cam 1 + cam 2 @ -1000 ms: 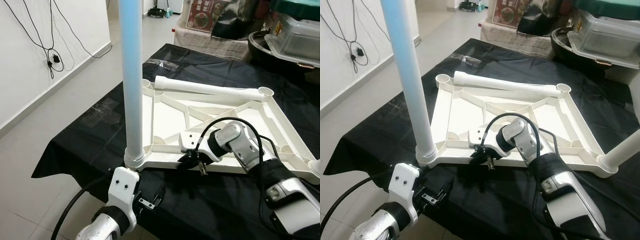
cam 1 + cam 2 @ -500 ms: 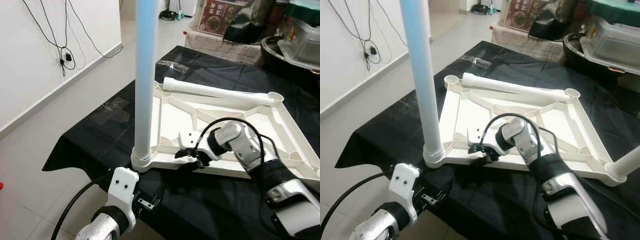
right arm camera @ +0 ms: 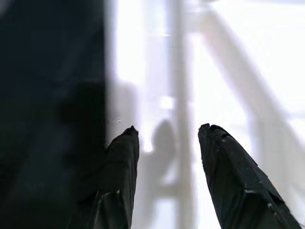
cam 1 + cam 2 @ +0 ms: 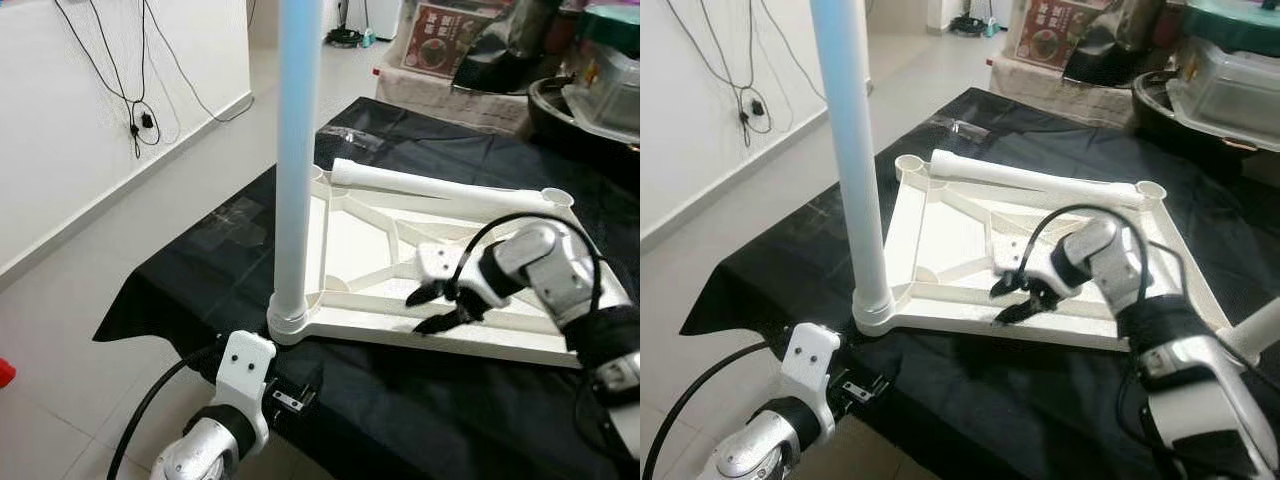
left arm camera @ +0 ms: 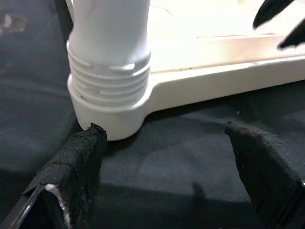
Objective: Building children table
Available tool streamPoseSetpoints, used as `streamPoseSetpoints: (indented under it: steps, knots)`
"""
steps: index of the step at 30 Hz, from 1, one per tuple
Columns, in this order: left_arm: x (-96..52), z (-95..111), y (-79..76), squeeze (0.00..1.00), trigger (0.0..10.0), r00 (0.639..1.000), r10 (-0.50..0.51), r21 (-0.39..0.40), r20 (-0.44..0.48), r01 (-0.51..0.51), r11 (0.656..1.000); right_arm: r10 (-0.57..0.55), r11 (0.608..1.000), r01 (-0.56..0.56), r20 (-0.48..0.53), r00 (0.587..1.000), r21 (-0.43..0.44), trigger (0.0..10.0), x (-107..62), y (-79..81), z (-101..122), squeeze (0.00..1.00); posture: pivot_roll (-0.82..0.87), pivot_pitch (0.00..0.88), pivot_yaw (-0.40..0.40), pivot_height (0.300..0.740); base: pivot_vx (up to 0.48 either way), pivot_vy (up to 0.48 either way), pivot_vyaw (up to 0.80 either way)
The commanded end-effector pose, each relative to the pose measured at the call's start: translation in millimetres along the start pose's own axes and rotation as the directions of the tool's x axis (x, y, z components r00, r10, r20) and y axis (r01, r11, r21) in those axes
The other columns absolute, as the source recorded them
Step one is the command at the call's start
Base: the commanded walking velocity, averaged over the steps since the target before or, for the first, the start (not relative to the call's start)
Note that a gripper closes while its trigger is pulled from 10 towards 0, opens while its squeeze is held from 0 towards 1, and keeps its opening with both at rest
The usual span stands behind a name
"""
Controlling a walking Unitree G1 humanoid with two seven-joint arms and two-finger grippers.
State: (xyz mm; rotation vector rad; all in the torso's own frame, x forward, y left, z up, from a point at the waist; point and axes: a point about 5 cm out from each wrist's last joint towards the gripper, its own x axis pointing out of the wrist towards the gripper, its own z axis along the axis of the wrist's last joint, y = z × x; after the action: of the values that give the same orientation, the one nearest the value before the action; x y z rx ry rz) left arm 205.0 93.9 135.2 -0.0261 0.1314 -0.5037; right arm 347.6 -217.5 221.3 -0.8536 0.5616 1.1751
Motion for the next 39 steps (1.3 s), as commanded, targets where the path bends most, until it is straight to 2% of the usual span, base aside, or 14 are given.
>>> streamPoseSetpoints:
  steps: [1, 4, 6, 8, 9, 11, 18, 19, 22, 23, 24, 30, 31, 39]
  knots:
    - [0.0, -3, 0.7, 0.0, 10.0, 1.0, 0.005, 0.017, -0.012, -0.005, 1.0, -0.062, 0.997, 0.061, 0.025, 0.998, 0.042, 10.0, -3.5, -4.7, -3, 0.0, 0.19, 0.071, -0.07, 0.74, 0.0, 0.0, 0.0]
    - [-0.5, -2, 3.2, 0.0, 10.0, 1.0, 0.025, 0.063, -0.004, -0.025, 0.998, -0.375, 0.916, 0.358, 0.071, 0.924, 0.182, 10.0, -8.3, -22.1, -13, 0.0, 0.18, 0.055, -0.064, 0.74, 0.0, 0.0, 0.0]
    - [-0.8, -2, 4.2, 0.0, 10.0, 0.999, 0.033, 0.076, -0.003, -0.033, 0.997, -0.432, 0.89, 0.411, 0.074, 0.899, 0.199, 10.0, -8.9, -23.7, -17, 0.0, 0.18, 0.055, -0.064, 0.74, 0.0, 0.0, 0.0]
    - [-3.2, -4, 6.7, 0.0, 10.0, 0.999, 0.047, 0.098, -0.011, -0.046, 0.994, -0.577, 0.789, 0.529, 0.084, 0.812, 0.312, 10.0, -8.1, -25.0, -27, 0.0, 0.19, 0.048, -0.064, 0.74, 0.0, 0.0, 0.0]
    - [-3.2, -4, 6.7, 0.0, 10.0, 0.999, 0.047, 0.098, -0.011, -0.046, 0.994, -0.577, 0.789, 0.529, 0.084, 0.812, 0.312, 10.0, -8.1, -25.0, -27, 0.0, 0.19, 0.048, -0.064, 0.74, 0.0, 0.0, 0.0]
    - [-7.0, -6, 9.2, 0.0, 10.0, 0.998, 0.067, 0.095, -0.018, -0.065, 0.993, -0.713, 0.635, 0.622, 0.038, 0.7, 0.458, 10.0, -1.5, -21.8, -40, 0.0, 0.19, 0.047, -0.066, 0.74, 0.0, 0.0, 0.0]
    - [-23.8, -5, 16.6, 0.0, 10.0, 0.983, 0.185, 0.114, 0.0, -0.184, 0.976, -0.914, 0.277, 0.725, -0.06, 0.402, 0.631, 10.0, 17.7, -4.5, -45, 0.0, 0.19, 0.046, -0.064, 0.74, 0.0, 0.0, 0.0]
    - [-27.9, -3, 18.1, 0.0, 10.0, 0.976, 0.215, 0.113, 0.021, -0.216, 0.97, -0.93, 0.243, 0.724, -0.056, 0.363, 0.646, 10.0, 22.0, 1.0, -41, 0.0, 0.2, 0.045, -0.068, 0.74, 0.0, 0.0, 0.0]
    - [-35.1, 0, 21.9, 0.0, 10.0, 0.957, 0.285, 0.103, 0.051, -0.289, 0.952, -0.949, 0.204, 0.709, -0.042, 0.313, 0.675, 10.0, 33.2, 15.0, -33, 0.0, 0.2, 0.045, -0.077, 0.74, 0.0, 0.0, 0.0]
    - [-35.1, 0, 21.9, 0.0, 10.0, 0.957, 0.285, 0.103, 0.051, -0.289, 0.952, -0.949, 0.204, 0.709, -0.042, 0.313, 0.675, 10.0, 33.2, 15.0, -33, 0.0, 0.2, 0.045, -0.077, 0.74, 0.0, 0.0, 0.0]
    - [-40.2, 0, 26.3, 0.0, 10.0, 0.933, 0.356, 0.089, 0.06, -0.36, 0.929, -0.953, 0.193, 0.681, -0.031, 0.302, 0.707, 10.0, 47.0, 31.7, -26, 0.0, 0.2, 0.044, -0.08, 0.74, 0.0, 0.0, 0.0]
    - [-41.7, 0, 29.3, 0.0, 10.0, 0.916, 0.396, 0.078, 0.063, -0.4, 0.913, -0.958, 0.176, 0.661, -0.027, 0.285, 0.729, 10.0, 59.4, 51.4, -16, 0.0, 0.21, 0.04, -0.095, 0.74, 0.0, 0.0, 0.0]
    - [-40.2, -1, 30.8, 0.0, 10.0, 0.915, 0.399, 0.075, 0.063, -0.403, 0.912, -0.96, 0.15, 0.655, -0.048, 0.275, 0.741, 10.0, 63.7, 60.6, -13, 0.0, 0.2, 0.035, -0.087, 0.74, 0.0, 0.48, 0.0]
    - [-35.9, -5, 29.5, 0.0, 10.0, 0.923, 0.381, 0.057, 0.05, -0.384, 0.922, -0.963, 0.088, 0.653, -0.102, 0.248, 0.752, 10.0, 64.1, 72.5, -11, 0.0, 0.2, 0.03, -0.081, 0.74, 0.0, 0.42, 0.0]
